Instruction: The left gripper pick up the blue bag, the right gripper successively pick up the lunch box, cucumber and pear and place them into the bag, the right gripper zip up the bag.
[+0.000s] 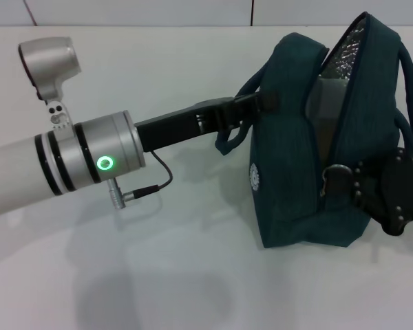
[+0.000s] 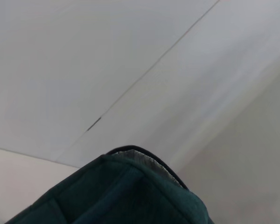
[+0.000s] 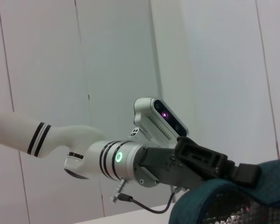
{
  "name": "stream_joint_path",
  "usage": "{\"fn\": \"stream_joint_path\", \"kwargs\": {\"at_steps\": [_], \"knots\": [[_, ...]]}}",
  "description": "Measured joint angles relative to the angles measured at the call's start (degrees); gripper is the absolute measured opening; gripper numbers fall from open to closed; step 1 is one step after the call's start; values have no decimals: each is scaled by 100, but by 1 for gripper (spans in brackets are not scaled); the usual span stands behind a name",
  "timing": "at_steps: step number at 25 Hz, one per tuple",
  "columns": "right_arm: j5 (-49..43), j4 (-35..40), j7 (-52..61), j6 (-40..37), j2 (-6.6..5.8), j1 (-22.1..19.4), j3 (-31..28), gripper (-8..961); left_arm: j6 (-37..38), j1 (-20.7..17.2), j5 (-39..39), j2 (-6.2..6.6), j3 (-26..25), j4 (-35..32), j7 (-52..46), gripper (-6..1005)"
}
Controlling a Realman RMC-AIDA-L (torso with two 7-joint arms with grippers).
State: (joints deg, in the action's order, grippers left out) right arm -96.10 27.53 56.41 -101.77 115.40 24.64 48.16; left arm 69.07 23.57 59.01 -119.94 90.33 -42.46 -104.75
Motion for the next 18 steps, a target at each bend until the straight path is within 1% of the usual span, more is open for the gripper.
{"fn": "stream_joint_path", "kwargs": {"at_steps": [3, 9, 14, 18], "knots": [[3, -4, -20, 2, 0, 62, 0, 5, 90, -31, -2, 2, -104, 9, 0, 89], [12, -4, -22, -2, 5, 213, 0, 5, 136, -95, 1, 5, -130, 22, 96, 89], [16, -4, -24, 4, 8, 280, 0, 5, 137, -66, 15, 6, -130, 259, 492, 90], [21, -2, -25, -2, 10, 298, 3, 5, 129, -38, -4, 7, -226, 411, 752, 90]]}}
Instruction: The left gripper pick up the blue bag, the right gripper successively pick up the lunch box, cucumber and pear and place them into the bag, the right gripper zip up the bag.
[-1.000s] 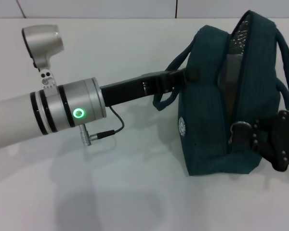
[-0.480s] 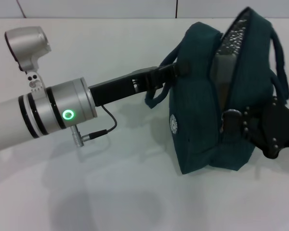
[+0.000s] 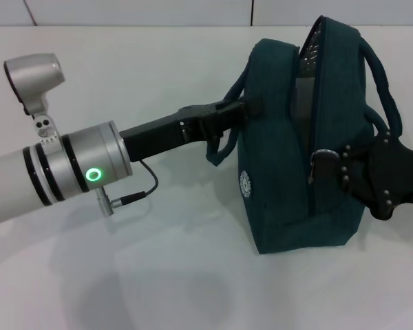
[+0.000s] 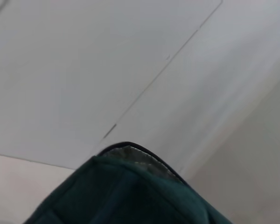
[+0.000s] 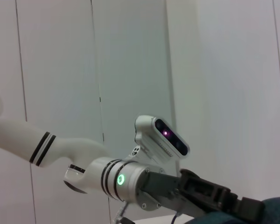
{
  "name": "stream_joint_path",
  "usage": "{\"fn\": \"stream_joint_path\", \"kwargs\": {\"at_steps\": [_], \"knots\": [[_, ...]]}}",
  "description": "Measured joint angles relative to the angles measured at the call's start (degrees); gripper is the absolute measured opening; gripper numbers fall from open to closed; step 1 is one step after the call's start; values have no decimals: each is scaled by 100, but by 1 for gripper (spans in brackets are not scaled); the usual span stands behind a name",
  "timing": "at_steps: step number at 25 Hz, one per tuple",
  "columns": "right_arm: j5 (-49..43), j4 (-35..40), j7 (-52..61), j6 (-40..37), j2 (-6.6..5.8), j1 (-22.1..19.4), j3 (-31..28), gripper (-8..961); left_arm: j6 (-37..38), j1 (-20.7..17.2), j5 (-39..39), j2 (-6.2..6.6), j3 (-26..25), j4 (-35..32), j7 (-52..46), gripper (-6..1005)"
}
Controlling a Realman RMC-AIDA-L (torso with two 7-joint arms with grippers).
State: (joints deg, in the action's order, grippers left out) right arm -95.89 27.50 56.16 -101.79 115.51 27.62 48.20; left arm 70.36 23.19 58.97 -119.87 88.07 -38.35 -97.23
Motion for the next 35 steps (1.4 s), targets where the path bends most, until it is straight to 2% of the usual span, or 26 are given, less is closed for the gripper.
{"fn": "stream_joint_path", "kwargs": {"at_steps": [2, 5, 10, 21, 25, 32, 35], "knots": [[1, 1, 0, -13, 5, 10, 4, 5, -17, 20, 1, 4, -106, 94, 10, 90], [2, 1, 0, -28, 7, 44, 5, 5, -21, 55, -4, 5, -355, 322, 67, 307], [83, 28, 0, -38, 11, 69, 5, 5, 6, 56, -71, -1, -682, 528, 359, 541], [334, 11, -2, -20, 25, 262, 12, 5, 529, -54, -208, 12, -829, 549, 671, 664], [526, 0, -5, 160, 25, 374, 14, 5, 694, -182, -401, 8, -1073, 598, 870, 664], [578, -22, 17, 216, 27, 430, 41, 5, 734, -226, -498, 38, -1193, 674, 914, 664], [598, -44, 25, 257, 30, 430, 271, 5, 734, -239, -488, 36, -1275, 681, 916, 664]]}}
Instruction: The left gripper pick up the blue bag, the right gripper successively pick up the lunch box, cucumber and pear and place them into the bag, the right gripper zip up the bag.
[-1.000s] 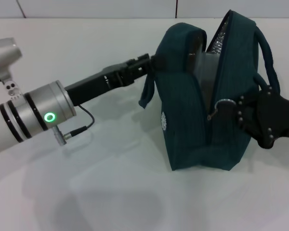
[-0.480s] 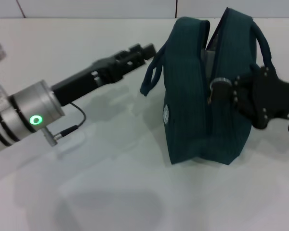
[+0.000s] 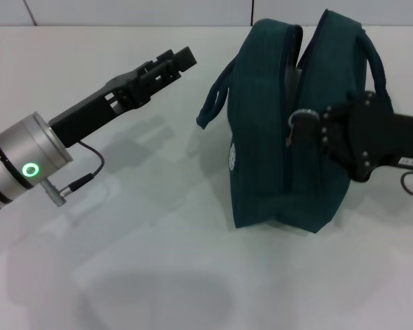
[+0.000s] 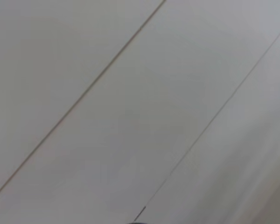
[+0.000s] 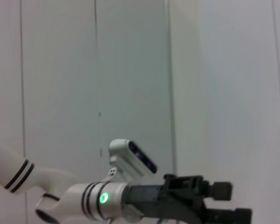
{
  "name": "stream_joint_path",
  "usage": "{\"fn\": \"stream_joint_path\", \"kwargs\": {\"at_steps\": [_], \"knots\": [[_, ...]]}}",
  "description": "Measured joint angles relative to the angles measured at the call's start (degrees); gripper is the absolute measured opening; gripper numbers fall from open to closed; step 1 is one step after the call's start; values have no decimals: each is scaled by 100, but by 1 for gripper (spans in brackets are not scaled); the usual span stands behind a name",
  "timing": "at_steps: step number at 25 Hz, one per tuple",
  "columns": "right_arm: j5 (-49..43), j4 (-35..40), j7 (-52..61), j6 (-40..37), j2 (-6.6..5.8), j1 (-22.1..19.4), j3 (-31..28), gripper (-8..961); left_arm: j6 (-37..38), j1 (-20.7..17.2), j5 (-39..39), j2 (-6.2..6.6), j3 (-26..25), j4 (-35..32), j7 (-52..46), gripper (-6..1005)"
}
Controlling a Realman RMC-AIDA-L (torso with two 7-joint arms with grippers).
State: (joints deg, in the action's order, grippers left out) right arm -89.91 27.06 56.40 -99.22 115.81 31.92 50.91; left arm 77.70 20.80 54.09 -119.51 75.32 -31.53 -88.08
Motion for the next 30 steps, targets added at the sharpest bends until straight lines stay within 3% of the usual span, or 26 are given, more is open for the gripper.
{"fn": "stream_joint_path", "kwargs": {"at_steps": [30], "knots": [[849, 419, 127, 219, 0, -123, 871, 5, 62, -64, 38, 7, -35, 130, 36, 665]]}}
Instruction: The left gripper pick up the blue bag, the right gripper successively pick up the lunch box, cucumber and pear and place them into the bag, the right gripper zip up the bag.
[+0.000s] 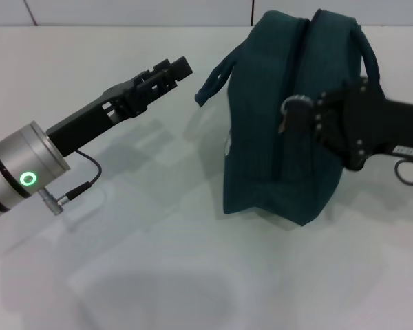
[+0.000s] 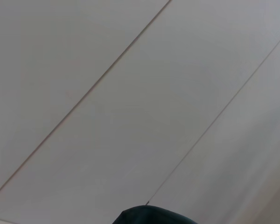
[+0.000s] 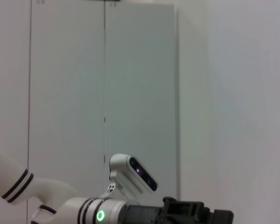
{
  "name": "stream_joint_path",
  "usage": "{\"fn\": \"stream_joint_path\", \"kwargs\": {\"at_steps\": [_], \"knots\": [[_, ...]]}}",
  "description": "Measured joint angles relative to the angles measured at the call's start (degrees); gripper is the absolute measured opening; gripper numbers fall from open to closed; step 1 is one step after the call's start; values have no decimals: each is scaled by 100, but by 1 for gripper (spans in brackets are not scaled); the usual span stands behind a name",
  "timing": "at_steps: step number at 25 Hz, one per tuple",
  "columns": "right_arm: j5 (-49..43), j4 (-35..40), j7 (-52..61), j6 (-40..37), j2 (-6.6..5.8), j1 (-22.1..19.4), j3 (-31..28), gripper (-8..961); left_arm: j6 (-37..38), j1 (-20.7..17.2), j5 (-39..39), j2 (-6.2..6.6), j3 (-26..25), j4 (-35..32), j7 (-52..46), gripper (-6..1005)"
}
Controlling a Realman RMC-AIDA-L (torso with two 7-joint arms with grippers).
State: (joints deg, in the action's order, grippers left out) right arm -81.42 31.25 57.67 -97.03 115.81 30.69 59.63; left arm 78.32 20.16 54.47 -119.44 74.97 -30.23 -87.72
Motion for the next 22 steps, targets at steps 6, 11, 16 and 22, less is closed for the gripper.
{"fn": "stream_joint_path", "kwargs": {"at_steps": [6, 11, 16, 22], "knots": [[291, 127, 193, 128, -48, 4, 29, 5, 18, -71, 1, 0, 3, 2, 24, 664], [313, 179, 224, 181, -43, 6, 200, 5, 96, -78, 143, 2, 26, 17, 27, 662], [312, 153, 251, 280, -23, 57, 335, 5, 218, -91, 655, 33, 4, 17, 30, 660], [314, 148, 254, 324, -13, 90, 423, 4, 430, -133, 834, 139, 0, 16, 30, 657]]}}
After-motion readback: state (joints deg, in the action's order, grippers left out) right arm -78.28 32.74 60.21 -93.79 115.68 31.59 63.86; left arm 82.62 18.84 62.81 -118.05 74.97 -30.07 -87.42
